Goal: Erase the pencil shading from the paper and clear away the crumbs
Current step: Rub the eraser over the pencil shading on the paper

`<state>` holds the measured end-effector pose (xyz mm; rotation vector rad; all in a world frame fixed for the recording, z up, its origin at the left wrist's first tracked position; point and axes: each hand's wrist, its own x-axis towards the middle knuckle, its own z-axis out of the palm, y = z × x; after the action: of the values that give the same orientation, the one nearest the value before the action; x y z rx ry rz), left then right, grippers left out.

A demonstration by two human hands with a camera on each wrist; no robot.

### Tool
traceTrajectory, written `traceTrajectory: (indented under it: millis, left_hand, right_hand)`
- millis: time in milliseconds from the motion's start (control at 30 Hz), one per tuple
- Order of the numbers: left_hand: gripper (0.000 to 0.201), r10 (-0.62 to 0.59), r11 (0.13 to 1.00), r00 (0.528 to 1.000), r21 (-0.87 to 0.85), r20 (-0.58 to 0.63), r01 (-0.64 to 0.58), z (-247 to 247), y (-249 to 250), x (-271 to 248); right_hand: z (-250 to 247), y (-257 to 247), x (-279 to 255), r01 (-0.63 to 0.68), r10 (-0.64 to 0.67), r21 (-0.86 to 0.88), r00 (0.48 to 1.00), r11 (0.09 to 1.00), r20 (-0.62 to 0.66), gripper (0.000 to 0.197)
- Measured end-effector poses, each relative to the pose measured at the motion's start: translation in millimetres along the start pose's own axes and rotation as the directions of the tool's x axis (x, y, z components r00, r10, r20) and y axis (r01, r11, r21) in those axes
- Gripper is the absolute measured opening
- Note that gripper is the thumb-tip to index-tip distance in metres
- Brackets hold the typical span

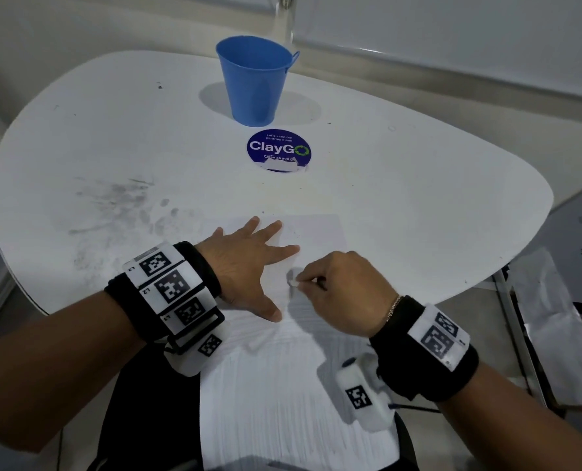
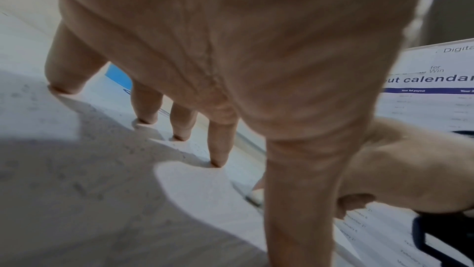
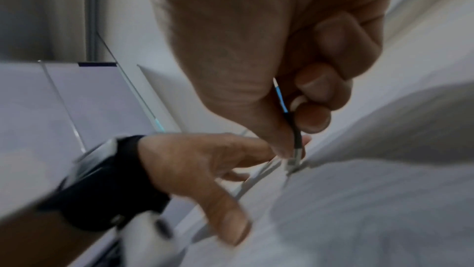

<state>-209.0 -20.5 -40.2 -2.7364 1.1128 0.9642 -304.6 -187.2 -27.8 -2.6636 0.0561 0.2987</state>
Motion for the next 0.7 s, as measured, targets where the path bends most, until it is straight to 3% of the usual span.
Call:
traceTrajectory:
  millis: [167,300,467,600,700]
  left_hand:
    - [0.112,0.001,1.0,1.0,-0.009,0.003,-0.001,-1.4,-0.4,-0.1]
    - [0.113,0.007,1.0,1.0,-0.002,0.002,-0.007,-1.3,0.2,-0.2]
    - [0.112,0.009,1.0,1.0,-0.006,-0.001,-0.009,-1.6,-0.8,-1.3]
    - [0.113,0.006,1.0,1.0,-0.012,-0.004,-0.006,-0.5,-0.2,-0.1]
    - [0.112,0.002,1.0,1.0,-0.013,-0.001,-0.002,-1.3,0.3,-1.2]
  right_hand:
    - [-7.2,14.1,9.9,-0.083,0.085,0.028,0.989,0.996,-0.117,0.019]
    - [4.1,-7.0,-5.0,0.026,-0.025,-0.01,1.0,1.0,0.018,0.02]
    - [-17.0,22.0,12.6,-0.157,0.153,-0.023,0.979,0.987,-0.138,0.02]
    - [-2.3,1.4,-2.3,-0.026,0.026,-0.011,1.0,1.0,-0.014,0.019]
    - [-8.1,10.4,6.9,-0.094,0.094,0.0,0.994,0.996,-0.051,0.018]
